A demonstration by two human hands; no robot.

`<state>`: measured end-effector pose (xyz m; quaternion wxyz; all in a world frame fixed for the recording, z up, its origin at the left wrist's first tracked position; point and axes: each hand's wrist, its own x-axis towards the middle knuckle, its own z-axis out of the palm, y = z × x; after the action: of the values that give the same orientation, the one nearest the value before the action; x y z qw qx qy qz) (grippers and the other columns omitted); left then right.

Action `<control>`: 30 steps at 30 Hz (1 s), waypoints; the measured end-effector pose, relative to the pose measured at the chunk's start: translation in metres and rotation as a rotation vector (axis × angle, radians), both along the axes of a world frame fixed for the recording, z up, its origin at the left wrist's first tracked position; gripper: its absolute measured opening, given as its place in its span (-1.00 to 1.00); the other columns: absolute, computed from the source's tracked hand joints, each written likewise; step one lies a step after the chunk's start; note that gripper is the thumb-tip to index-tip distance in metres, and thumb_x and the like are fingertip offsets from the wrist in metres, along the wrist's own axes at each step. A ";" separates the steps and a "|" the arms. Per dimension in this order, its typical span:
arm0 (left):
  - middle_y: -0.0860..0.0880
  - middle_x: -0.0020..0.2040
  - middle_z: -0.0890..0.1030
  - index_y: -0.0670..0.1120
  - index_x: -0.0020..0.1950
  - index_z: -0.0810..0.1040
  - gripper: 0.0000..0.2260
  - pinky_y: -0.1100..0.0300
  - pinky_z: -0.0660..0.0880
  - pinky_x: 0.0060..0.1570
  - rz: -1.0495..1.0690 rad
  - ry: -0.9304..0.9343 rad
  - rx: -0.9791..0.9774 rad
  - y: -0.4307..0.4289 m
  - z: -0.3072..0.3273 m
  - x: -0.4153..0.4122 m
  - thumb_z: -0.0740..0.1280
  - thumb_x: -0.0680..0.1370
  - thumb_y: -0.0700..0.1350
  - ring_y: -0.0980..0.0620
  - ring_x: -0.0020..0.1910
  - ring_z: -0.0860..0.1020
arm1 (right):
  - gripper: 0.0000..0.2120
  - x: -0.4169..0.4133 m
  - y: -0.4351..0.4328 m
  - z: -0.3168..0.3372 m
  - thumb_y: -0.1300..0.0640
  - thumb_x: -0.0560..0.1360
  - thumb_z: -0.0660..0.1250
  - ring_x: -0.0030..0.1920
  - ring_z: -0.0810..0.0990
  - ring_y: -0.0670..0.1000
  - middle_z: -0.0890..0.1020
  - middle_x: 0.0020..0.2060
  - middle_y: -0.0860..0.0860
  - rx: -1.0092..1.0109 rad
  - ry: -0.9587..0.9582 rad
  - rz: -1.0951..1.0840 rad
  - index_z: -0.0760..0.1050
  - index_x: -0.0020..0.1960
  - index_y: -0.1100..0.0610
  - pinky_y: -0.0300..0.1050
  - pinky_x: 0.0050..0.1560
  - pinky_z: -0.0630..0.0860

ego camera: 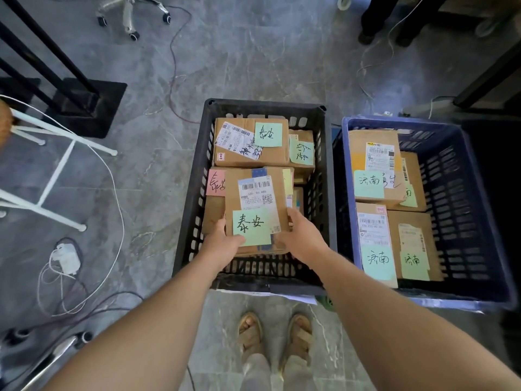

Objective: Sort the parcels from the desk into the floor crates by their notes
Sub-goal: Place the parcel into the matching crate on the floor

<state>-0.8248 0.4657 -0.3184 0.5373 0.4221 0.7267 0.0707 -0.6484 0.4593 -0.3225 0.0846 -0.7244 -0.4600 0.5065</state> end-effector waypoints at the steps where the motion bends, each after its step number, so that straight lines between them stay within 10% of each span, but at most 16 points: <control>1: 0.01 0.34 0.50 0.00 0.51 0.25 -0.51 0.15 0.34 0.08 0.018 -0.011 -0.014 0.000 -0.001 0.000 0.27 0.59 -0.17 0.04 0.11 0.45 | -0.49 0.000 0.001 0.000 0.25 0.54 0.29 -0.02 0.59 0.05 0.54 0.25 0.00 0.002 0.022 -0.008 0.25 0.43 0.01 -0.24 -0.33 0.46; 5: 0.07 0.40 0.45 0.09 0.56 0.13 -0.41 -0.05 0.31 0.36 0.062 -0.064 -0.043 0.006 -0.004 -0.005 0.27 0.58 -0.13 -0.01 0.31 0.42 | -0.53 -0.002 0.004 0.003 0.24 0.58 0.23 -0.23 0.51 -0.10 0.53 0.29 -0.03 0.031 0.063 -0.007 0.26 0.46 0.01 -0.36 -0.43 0.36; 12: -0.11 0.55 0.12 -0.01 0.60 -0.07 -0.23 -0.05 0.30 0.37 0.060 0.229 0.037 0.011 -0.006 -0.006 0.35 0.54 -0.07 -0.12 0.48 0.21 | -0.48 -0.006 0.008 0.004 0.10 0.61 0.20 0.18 0.54 0.05 0.40 0.40 0.04 0.064 -0.097 0.043 0.14 0.53 0.02 0.00 0.07 0.57; 20: -0.05 0.13 0.54 -0.03 0.49 0.15 -0.42 0.03 0.58 -0.02 0.027 0.311 -0.115 0.008 -0.013 -0.003 0.24 0.57 0.17 -0.06 -0.04 0.58 | -0.31 0.008 0.082 0.006 0.07 0.62 0.20 0.52 0.10 0.07 -0.06 0.58 -0.03 0.194 -0.312 0.211 -0.14 0.59 -0.04 0.03 0.30 0.40; 26: -0.08 0.31 0.52 -0.01 0.59 -0.05 -0.31 0.07 0.52 -0.11 0.352 0.180 0.078 0.019 -0.015 -0.005 0.29 0.58 -0.11 -0.07 0.01 0.54 | -0.58 0.006 0.109 -0.003 0.19 0.58 0.15 0.32 0.39 0.15 0.42 0.34 0.07 0.161 -0.318 0.232 0.31 0.43 0.09 0.11 0.26 0.44; 30: -0.02 0.33 0.54 -0.03 0.50 0.22 -0.45 0.14 0.40 0.05 0.541 0.038 0.105 0.012 -0.018 -0.009 0.31 0.55 -0.18 -0.04 0.21 0.53 | -0.63 0.011 0.083 -0.009 0.31 0.53 0.10 0.26 0.41 0.19 0.41 0.25 0.15 0.098 -0.352 0.232 0.36 0.33 0.20 0.09 0.22 0.44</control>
<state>-0.8334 0.4780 -0.3359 0.4623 0.2411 0.8184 0.2414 -0.6378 0.5419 -0.3315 -0.0209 -0.7387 -0.5721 0.3558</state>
